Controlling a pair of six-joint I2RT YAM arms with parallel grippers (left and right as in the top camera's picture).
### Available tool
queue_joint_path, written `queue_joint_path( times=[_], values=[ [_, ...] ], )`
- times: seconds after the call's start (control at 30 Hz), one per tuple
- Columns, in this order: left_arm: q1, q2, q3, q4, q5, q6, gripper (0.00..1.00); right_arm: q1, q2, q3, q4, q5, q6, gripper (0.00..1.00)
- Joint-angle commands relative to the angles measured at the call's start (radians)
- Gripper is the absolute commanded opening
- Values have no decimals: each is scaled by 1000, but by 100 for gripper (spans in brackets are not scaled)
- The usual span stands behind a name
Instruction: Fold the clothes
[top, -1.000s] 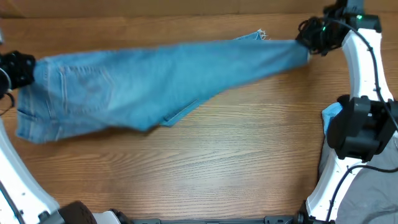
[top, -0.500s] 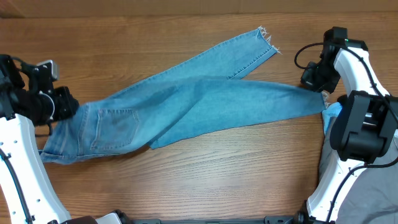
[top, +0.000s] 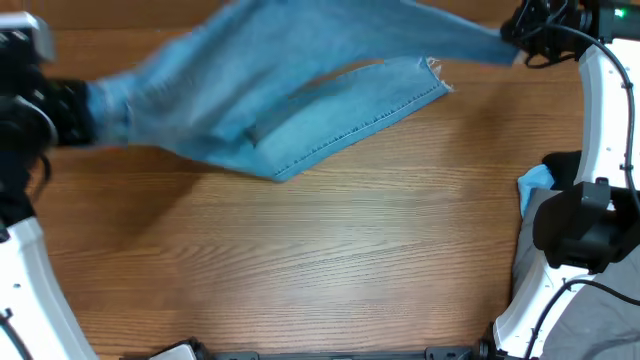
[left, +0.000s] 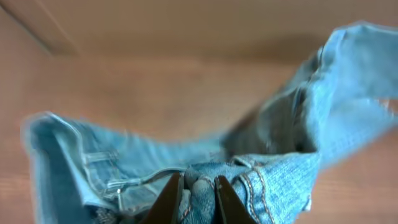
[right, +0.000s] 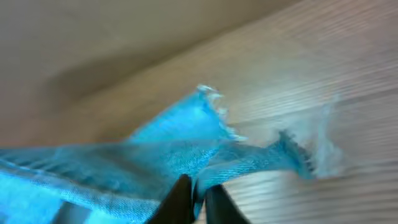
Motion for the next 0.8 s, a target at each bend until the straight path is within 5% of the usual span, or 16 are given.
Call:
queue_joint_path(
  times=[0.0, 0.1, 0.3, 0.43, 0.53, 0.77],
  values=[
    [-63, 78, -291, -5, -80, -31, 17, 8, 30, -216, 18, 95, -49, 23],
    [-69, 145, -503, -3, -106, -59, 21, -13, 30, -351, 26, 130, -21, 23],
    [-55, 173, -531, -37, -104, -101, 28, -50, 18, -361, -2, 134, 8, 27],
    [-61, 173, -531, -63, -89, -112, 41, -53, 16, -361, -17, 131, 6, 32],
    [-66, 173, -531, -101, -122, -123, 63, -53, 16, -361, -17, 122, 5, 37],
    [-40, 173, -529, 76, -286, -277, 67, -53, 5, -360, -18, 64, -6, 42]
  ],
)
